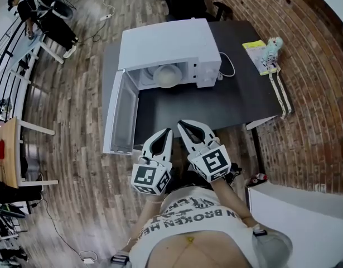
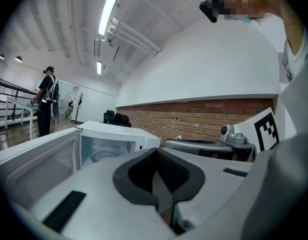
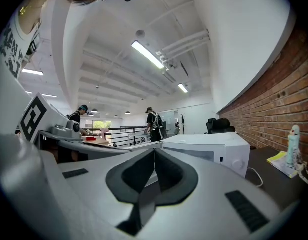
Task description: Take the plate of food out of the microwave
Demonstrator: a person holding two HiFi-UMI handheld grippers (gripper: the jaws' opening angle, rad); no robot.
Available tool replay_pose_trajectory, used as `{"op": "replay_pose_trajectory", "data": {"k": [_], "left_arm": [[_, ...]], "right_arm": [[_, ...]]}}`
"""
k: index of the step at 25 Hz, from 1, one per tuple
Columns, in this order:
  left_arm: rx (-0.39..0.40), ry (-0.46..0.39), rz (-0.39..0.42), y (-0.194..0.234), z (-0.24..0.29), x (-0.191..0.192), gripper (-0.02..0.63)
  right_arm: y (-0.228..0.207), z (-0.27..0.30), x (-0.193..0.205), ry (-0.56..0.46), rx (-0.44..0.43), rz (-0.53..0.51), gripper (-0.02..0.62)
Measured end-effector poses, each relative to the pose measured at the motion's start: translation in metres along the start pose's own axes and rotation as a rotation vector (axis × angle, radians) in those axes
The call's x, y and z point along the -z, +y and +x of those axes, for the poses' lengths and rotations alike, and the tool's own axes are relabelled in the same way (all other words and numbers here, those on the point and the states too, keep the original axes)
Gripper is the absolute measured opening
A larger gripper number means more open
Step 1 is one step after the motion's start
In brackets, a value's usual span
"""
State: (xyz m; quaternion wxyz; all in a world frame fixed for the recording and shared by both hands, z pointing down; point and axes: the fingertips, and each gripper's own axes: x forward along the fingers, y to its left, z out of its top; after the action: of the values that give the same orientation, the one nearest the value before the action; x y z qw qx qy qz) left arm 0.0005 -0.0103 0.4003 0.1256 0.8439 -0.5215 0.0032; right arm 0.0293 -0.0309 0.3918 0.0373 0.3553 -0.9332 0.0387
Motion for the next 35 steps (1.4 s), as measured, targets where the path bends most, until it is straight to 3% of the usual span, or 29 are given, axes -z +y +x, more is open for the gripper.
{"op": "replay_pose_trajectory", "data": {"k": [8, 25, 35], "left_arm": [[-0.014, 0.0, 0.003, 0.024, 0.02, -0.005, 0.006], [0.128, 0.024, -0.013, 0.111, 0.131, -0.029, 0.006], [0.166, 0.05, -0.054, 0.158, 0.167, -0.021, 0.006]], "right_arm": [[-0.016, 0.023, 0.0, 0.005, -0.003, 0.017, 0.008], [-0.097, 0.123, -0.005, 0.032, 0.147, 0.009, 0.008], [-0.115, 0.177, 0.011, 0.076, 0.18, 0.023, 0.009]]}}
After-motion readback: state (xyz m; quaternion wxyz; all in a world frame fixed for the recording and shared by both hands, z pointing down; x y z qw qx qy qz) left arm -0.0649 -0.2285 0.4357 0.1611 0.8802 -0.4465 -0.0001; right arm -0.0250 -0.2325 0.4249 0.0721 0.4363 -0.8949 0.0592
